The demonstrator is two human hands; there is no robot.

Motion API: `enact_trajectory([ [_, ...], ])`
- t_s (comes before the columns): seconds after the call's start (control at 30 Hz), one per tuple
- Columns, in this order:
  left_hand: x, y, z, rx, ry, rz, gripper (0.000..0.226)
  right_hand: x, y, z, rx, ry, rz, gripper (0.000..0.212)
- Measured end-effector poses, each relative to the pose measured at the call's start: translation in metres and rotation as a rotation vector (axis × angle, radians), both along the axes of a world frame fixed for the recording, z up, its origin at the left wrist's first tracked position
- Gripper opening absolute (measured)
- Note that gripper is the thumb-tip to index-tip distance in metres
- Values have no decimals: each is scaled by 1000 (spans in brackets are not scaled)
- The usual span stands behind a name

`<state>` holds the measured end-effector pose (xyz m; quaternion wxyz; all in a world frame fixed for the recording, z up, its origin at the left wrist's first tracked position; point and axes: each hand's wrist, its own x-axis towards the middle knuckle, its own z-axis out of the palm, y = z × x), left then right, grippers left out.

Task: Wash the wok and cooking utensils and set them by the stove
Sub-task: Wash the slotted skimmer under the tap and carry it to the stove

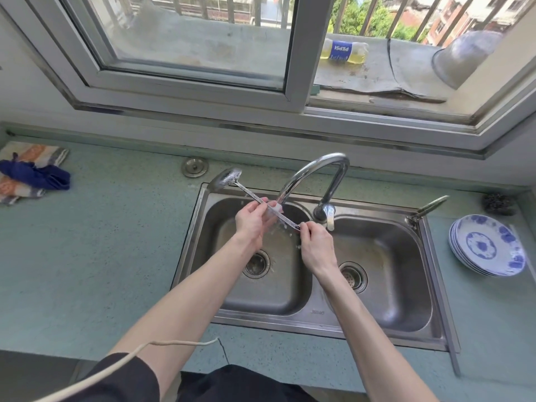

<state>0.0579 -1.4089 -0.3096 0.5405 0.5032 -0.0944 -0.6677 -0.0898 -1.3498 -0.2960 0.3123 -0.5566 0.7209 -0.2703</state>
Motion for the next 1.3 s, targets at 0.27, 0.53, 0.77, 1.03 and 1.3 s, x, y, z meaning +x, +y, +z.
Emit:
enact_trajectory([
  [0.27,14,-7,-1,-34,-87,160,18,-7,-1,-11,97,-288,-45,18],
  [0.53,35,-19,-10,33,-61,270,17,13,-22,-8,69,-531,-27,14],
  [0.77,52,-23,-9,54,-86,339,12,27,-39,-9,72,-542,51,19],
  [1.03,59,-19,-9,72,-149,326,7,33,-56,-15,98,-426,57,31],
  [1.3,48,-5,-9,123,-157,324,7,15,-46,-18,91,-276,72,50],
])
